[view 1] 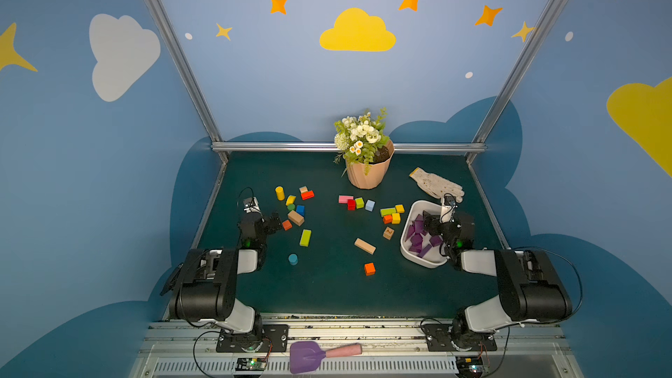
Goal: Pick purple bricks into the storage bin
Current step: Reset both arms
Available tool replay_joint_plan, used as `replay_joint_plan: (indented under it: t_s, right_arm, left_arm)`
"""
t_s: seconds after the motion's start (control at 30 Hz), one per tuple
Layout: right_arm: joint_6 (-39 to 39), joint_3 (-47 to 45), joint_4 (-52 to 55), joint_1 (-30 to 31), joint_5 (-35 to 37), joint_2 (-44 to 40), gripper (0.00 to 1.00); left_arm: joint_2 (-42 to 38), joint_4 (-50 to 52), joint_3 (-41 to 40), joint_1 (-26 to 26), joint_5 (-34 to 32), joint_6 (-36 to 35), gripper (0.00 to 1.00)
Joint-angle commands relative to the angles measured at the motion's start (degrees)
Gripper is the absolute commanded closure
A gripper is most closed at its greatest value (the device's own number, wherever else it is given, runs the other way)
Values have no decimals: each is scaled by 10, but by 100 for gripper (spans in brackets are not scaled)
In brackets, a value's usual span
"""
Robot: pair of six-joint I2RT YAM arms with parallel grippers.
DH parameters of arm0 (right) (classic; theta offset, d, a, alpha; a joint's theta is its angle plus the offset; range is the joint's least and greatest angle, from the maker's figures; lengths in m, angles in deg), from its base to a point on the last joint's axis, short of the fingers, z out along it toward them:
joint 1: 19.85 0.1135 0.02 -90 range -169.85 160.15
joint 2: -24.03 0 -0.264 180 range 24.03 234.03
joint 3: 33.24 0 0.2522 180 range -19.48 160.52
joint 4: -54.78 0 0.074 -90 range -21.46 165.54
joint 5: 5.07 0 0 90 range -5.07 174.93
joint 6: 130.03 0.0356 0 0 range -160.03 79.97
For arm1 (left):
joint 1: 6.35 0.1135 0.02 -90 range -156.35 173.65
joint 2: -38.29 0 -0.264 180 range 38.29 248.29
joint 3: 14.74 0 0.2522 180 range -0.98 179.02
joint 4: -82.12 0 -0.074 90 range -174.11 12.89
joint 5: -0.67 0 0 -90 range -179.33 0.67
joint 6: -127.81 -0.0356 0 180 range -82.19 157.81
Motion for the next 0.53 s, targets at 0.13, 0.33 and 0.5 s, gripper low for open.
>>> replay_joint_plan:
  t_s: [0.13,0.33,0.5]
  right_arm:
    - [5,10,4,-2,-6,5,6]
    - [8,12,7,-8,-15,6,6]
    - [8,11,5,-6,-15,4,6]
  left_arm:
    - [2,4,12,-2,-5,-8,1]
    - [2,4,12,-2,-6,-8,0]
    - [2,4,11,-2,-6,-8,1]
